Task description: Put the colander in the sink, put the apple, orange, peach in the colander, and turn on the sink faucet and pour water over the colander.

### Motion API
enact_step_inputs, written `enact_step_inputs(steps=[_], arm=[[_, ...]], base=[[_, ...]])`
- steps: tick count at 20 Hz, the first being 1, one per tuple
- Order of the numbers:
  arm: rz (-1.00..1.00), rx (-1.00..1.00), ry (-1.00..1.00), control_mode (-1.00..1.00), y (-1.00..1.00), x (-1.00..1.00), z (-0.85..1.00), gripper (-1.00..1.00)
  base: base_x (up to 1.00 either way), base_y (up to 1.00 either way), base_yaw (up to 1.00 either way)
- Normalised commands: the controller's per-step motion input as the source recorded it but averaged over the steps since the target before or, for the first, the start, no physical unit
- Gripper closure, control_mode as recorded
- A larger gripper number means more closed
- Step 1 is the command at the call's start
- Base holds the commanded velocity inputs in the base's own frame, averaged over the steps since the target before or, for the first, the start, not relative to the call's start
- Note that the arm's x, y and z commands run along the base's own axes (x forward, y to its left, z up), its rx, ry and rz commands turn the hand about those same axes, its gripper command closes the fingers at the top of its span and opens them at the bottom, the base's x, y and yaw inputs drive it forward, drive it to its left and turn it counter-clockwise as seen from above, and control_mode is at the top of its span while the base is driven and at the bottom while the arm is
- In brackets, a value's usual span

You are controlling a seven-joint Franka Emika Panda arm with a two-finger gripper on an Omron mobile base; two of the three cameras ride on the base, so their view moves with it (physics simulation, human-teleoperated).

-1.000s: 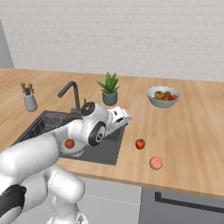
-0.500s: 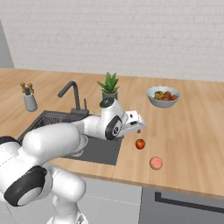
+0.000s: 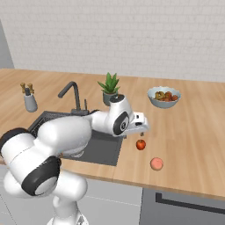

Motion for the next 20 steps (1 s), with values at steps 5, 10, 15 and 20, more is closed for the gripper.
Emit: enact_step_inputs(steps=[5,10,15,20], arm=[[-0.10,0.01,0.22,-1.00,-0.02,0.39,-0.30,-1.00],[-0.09,0.07,0.17,-1.00,-0.18,0.28,-0.19,-1.00],[-0.10,0.07,0.16,-1.00,-0.21,0.25,-0.23,-1.00],[-0.09,0.05,0.11,-1.00,-0.11,0.28,-0.36,-1.00]], base=[[0.00,0.00,0.00],[0.00,0.00,0.00],[0.00,0.00,0.00],[0.00,0.00,0.00]])
